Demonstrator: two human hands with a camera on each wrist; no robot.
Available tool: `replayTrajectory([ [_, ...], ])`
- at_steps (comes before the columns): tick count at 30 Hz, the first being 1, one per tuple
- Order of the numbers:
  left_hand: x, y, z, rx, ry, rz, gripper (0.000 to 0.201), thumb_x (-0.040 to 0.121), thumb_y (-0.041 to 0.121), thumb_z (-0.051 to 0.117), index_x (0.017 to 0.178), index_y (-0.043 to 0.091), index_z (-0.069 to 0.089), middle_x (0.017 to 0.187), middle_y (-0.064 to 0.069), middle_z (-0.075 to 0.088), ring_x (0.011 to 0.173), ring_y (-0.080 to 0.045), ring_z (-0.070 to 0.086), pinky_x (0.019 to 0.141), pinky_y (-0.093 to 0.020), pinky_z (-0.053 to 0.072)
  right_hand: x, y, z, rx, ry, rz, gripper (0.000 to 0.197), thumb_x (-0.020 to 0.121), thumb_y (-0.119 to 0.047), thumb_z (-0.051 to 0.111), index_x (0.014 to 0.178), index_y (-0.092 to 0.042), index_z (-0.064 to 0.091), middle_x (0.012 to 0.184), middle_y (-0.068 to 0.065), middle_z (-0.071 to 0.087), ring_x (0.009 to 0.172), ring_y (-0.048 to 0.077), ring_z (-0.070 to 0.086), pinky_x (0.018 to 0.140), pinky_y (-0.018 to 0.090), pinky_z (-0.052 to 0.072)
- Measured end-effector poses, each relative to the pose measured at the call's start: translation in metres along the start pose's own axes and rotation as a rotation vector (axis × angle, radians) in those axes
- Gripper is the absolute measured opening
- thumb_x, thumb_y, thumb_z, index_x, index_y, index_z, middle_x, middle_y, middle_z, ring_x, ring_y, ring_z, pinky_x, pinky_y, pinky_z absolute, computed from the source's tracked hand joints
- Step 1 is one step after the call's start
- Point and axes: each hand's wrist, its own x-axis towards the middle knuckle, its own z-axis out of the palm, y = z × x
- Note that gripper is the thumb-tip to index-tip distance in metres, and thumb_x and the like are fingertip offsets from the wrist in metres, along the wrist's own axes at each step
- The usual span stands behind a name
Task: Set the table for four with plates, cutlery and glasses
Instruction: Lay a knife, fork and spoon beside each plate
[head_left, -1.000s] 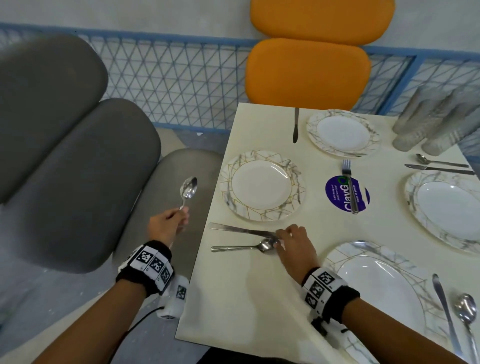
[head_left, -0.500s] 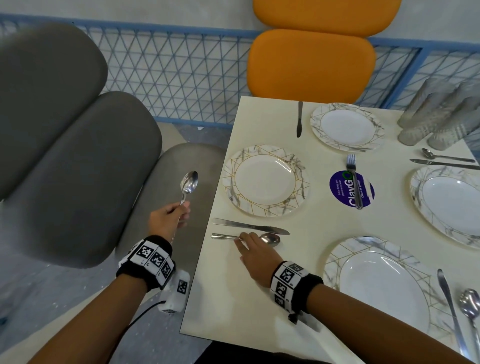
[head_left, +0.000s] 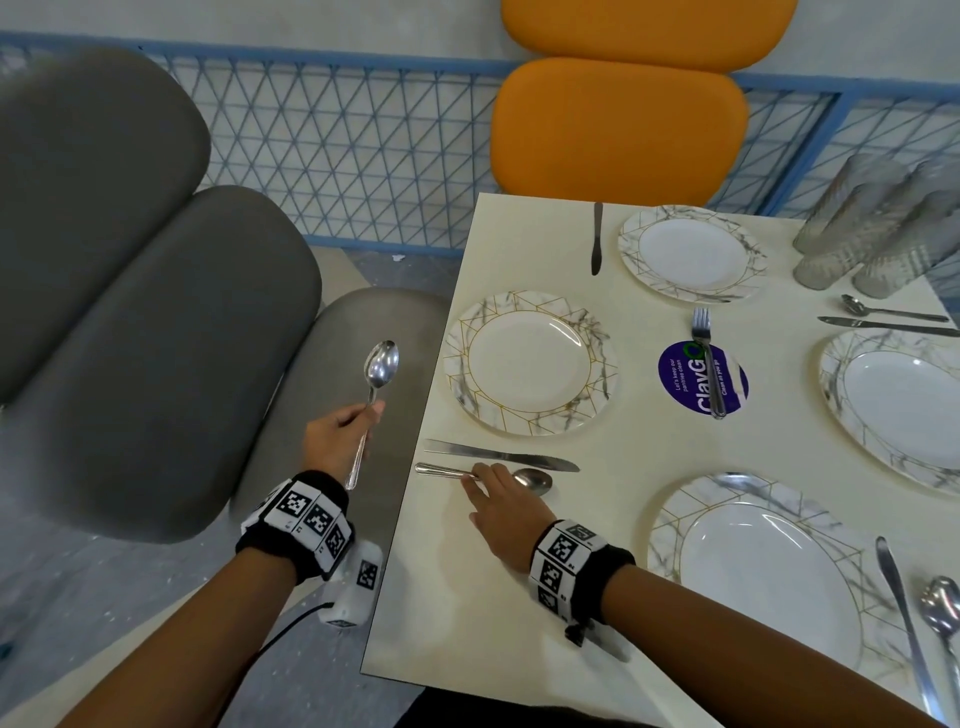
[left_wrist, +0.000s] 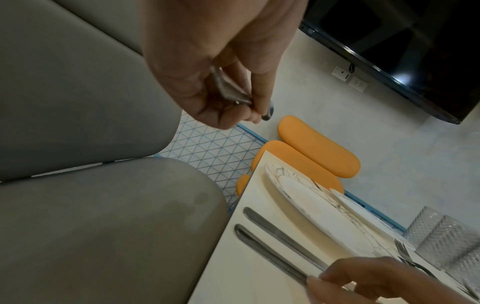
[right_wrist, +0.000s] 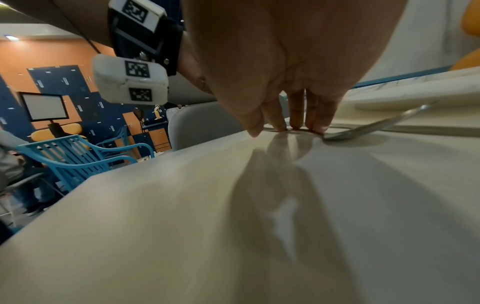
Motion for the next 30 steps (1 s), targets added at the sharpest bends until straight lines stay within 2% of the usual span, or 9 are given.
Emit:
replayTrajectory([
  [2,-0.001,0.003,0.002,0.043,-0.006,0.003,0.030,0.082,0.024,0.069,0.103,0.003,0.069,0.062,-0.003,0.052,0.047,-0.010,0.049,0.043,-0.011,0.045,-0.001,0.001,-0.001,0.015,-0.012,0.008,0.056,0.061,-0.043,0.078,0.106,-0.012,0.069,0.104,0.005,0.069,0.088,0.019,0.067,0.070,0.026,0.058],
  [5,-0.005,0.010,0.006,0.054,-0.017,-0.004,0.034,0.081,0.028,0.069,0.107,0.006,0.069,0.080,-0.006,0.062,0.075,-0.018,0.053,0.083,-0.033,0.053,-0.002,0.002,-0.006,0.049,-0.018,0.017,0.051,0.077,-0.031,0.068,0.119,-0.004,0.059,0.118,0.014,0.062,0.102,0.028,0.062,0.082,0.034,0.056],
  [8,-0.010,0.015,0.013,0.037,-0.068,-0.028,0.032,0.081,0.035,0.067,0.104,0.013,0.071,0.063,-0.002,0.053,0.066,-0.018,0.050,0.062,-0.024,0.049,-0.002,0.003,-0.014,0.156,0.011,0.026,0.041,0.087,-0.023,0.053,0.123,-0.004,0.053,0.122,0.016,0.057,0.110,0.032,0.057,0.081,0.040,0.056],
  [12,-0.016,0.026,0.031,0.016,-0.183,-0.025,0.023,0.085,0.032,0.063,0.094,0.015,0.074,0.076,-0.023,0.066,0.071,-0.017,0.051,0.072,-0.025,0.044,0.002,0.005,-0.042,0.329,0.054,0.115,0.044,0.095,-0.032,0.026,0.124,-0.009,0.051,0.127,0.009,0.051,0.117,0.026,0.048,0.091,0.038,0.050],
  [15,-0.015,0.034,0.052,-0.020,-0.258,-0.044,0.015,0.083,0.026,0.067,0.085,0.012,0.072,0.063,-0.002,0.066,0.062,-0.014,0.059,0.058,-0.022,0.049,0.008,0.015,-0.064,0.539,0.116,0.193,0.038,0.100,-0.030,0.030,0.122,-0.009,0.052,0.123,0.007,0.050,0.113,0.019,0.040,0.098,0.027,0.033],
  [17,-0.011,0.039,0.070,-0.015,-0.290,-0.005,0.012,0.083,0.023,0.067,0.085,0.011,0.070,0.069,-0.003,0.064,0.064,-0.018,0.056,0.064,-0.030,0.050,0.014,0.021,-0.076,0.692,0.159,0.239,0.035,0.100,-0.031,0.032,0.113,-0.009,0.056,0.106,0.003,0.052,0.099,0.014,0.039,0.090,0.023,0.031],
  [20,-0.007,0.054,0.099,0.006,-0.342,0.043,0.012,0.086,0.018,0.064,0.091,0.007,0.066,0.064,-0.001,0.053,0.055,-0.014,0.041,0.051,-0.024,0.039,0.022,0.035,-0.086,0.849,0.170,0.344,0.031,0.097,-0.035,0.038,0.107,-0.012,0.057,0.097,-0.006,0.051,0.091,0.010,0.042,0.086,0.024,0.036],
  [26,0.003,0.087,0.160,0.006,-0.479,0.104,0.008,0.086,0.016,0.063,0.082,0.009,0.063,0.066,-0.003,0.058,0.056,-0.012,0.050,0.048,-0.020,0.042,0.025,0.093,-0.098,1.265,0.223,0.640,0.011,0.093,-0.014,0.051,0.082,-0.015,0.052,0.075,-0.002,0.058,0.064,0.009,0.051,0.060,0.016,0.041],
  [30,0.010,0.114,0.193,0.114,-0.644,0.007,0.010,0.088,0.016,0.059,0.085,0.008,0.065,0.070,-0.004,0.064,0.053,-0.010,0.057,0.047,-0.017,0.047,0.015,0.152,-0.106,1.417,0.487,0.821,0.019,0.091,-0.002,0.051,0.074,-0.011,0.053,0.062,0.004,0.060,0.043,0.005,0.049,0.050,0.020,0.042],
])
